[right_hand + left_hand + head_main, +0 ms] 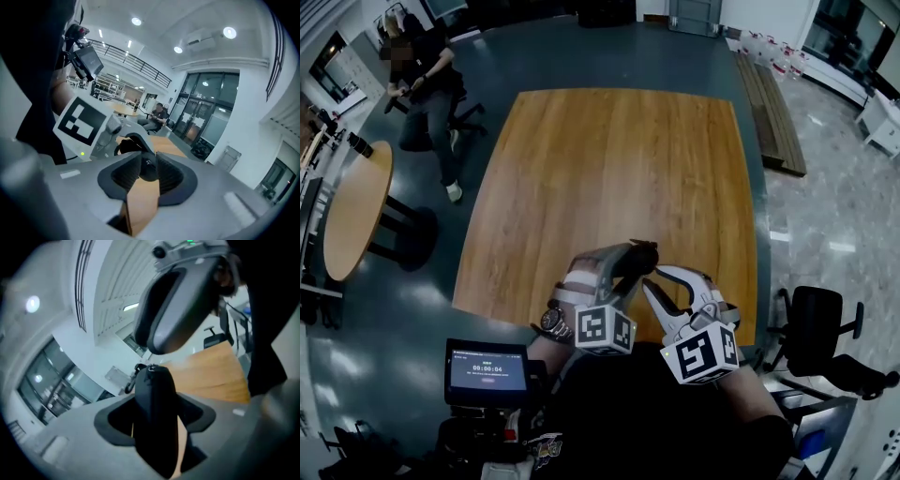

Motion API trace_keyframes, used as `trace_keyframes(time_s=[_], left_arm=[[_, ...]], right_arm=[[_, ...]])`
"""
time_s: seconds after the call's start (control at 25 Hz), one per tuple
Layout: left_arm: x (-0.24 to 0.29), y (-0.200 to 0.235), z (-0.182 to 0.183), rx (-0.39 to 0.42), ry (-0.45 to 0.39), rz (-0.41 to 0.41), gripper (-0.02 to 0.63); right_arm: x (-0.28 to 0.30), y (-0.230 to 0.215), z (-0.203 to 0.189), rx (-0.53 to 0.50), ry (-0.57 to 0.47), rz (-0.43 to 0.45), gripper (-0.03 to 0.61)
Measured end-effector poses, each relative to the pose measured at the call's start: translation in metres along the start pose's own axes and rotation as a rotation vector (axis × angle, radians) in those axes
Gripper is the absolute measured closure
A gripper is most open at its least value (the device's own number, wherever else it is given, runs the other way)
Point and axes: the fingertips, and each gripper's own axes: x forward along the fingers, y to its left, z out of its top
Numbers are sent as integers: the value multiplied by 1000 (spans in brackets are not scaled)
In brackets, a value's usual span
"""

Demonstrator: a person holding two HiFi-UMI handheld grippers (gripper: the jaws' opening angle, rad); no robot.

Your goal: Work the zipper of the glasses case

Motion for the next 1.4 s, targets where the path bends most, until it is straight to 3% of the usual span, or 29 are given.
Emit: trace_keyframes(time_s=[0.4,0.52,0.64,0.84,0.96,1.04,1.16,1.4], left_arm=[[-7,-4,-2,14,16,18,347],[-7,-10,0,-26,7,-2,347],[-7,-16,-2,-91,-5,-34,347],[-10,-13,-6,-108,12,-45,347],[-8,-7,-12,-158,19,-53,347],[-9,-4,-13,-226,13,-81,347],[-9,-8,-9,-279,5,-131,347],[-1,-17,-5,-294,45,-175,347]], right_arm=[[14,17,-10,-38,69,-57,481],[11,11,-11,-103,82,-116,574],[10,11,-12,-144,91,-140,575],[2,-7,-11,-49,50,-178,575],[-1,-10,-5,40,-16,-124,574],[6,0,-12,-21,30,-92,468],[14,13,-17,-141,62,-87,500],[23,21,-22,-276,105,-81,466]])
